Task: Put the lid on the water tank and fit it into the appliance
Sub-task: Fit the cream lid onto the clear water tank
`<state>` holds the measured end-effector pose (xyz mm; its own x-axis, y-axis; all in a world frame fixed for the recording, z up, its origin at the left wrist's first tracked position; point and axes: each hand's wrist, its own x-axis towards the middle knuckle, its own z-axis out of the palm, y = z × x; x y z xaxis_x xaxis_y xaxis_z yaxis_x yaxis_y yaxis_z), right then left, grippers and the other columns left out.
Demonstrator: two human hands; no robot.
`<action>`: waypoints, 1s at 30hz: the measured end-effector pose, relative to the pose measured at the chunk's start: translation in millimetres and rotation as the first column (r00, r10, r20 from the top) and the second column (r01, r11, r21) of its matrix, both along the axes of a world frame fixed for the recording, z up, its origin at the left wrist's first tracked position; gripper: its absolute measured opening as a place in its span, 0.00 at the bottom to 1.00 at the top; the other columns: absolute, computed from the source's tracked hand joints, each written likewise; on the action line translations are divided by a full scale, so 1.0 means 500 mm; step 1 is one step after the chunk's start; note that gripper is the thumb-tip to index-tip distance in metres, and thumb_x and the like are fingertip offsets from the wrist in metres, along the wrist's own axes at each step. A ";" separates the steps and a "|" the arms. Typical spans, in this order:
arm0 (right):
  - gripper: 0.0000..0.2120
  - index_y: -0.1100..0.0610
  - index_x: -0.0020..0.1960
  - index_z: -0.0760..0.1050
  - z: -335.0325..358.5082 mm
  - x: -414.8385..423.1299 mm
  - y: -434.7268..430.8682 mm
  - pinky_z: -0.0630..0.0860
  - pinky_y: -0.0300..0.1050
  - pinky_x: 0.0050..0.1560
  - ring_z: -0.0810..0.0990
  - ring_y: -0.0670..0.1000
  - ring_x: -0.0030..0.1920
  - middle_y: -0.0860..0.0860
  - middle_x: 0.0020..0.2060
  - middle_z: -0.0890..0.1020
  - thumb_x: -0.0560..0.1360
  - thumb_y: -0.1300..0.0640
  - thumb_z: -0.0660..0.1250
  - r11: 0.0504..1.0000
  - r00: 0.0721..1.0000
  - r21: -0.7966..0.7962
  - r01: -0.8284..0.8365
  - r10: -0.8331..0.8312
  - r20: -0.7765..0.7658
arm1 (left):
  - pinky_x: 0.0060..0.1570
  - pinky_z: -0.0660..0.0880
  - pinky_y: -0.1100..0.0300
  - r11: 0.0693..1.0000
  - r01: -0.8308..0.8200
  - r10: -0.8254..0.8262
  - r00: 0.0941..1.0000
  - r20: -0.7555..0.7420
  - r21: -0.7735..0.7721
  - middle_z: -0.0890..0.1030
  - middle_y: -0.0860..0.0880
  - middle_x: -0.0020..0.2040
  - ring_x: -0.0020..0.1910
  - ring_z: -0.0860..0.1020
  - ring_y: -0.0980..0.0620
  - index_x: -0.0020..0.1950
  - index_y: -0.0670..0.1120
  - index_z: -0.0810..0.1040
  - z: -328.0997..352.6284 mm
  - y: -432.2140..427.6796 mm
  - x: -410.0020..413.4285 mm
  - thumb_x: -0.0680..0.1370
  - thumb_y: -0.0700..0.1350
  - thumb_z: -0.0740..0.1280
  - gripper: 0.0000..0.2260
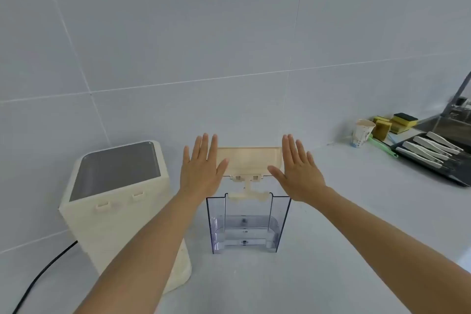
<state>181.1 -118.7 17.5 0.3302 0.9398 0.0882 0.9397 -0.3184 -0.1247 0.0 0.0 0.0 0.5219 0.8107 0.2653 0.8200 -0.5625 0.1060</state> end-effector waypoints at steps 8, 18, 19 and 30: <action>0.36 0.58 0.74 0.31 -0.003 0.024 0.057 0.49 0.53 0.76 0.43 0.54 0.77 0.54 0.77 0.42 0.77 0.41 0.45 0.996 0.938 -0.001 0.084 -0.079 -0.337 | 0.61 0.67 0.45 0.981 -0.113 0.127 0.988 0.083 -0.159 0.69 0.39 0.66 0.65 0.67 0.40 0.67 0.38 0.62 0.005 0.059 0.015 0.80 0.55 0.47 0.24; 0.21 0.59 0.70 0.58 0.012 0.041 0.104 0.69 0.56 0.60 0.71 0.62 0.62 0.60 0.65 0.69 0.80 0.52 0.46 0.973 0.868 -0.073 0.220 -0.229 -0.441 | 0.46 0.68 0.53 0.951 -0.172 0.199 0.976 0.084 -0.259 0.77 0.38 0.55 0.54 0.75 0.39 0.59 0.38 0.69 0.027 0.100 0.045 0.80 0.55 0.45 0.24; 0.20 0.59 0.69 0.59 0.013 0.041 0.108 0.70 0.56 0.58 0.72 0.63 0.60 0.60 0.63 0.70 0.80 0.54 0.46 0.971 0.873 -0.062 0.231 -0.235 -0.427 | 0.48 0.69 0.53 0.952 -0.178 0.202 0.977 0.074 -0.248 0.77 0.38 0.55 0.54 0.75 0.39 0.59 0.38 0.70 0.027 0.103 0.046 0.80 0.54 0.45 0.24; 0.20 0.61 0.47 0.65 0.005 0.070 0.114 0.65 0.48 0.45 0.70 0.58 0.43 0.56 0.43 0.72 0.78 0.47 0.44 0.963 0.888 -0.019 0.267 -0.254 -0.382 | 0.48 0.67 0.54 0.923 -0.187 0.246 0.959 0.142 -0.337 0.77 0.38 0.54 0.55 0.74 0.38 0.53 0.36 0.73 0.034 0.098 0.038 0.80 0.52 0.46 0.23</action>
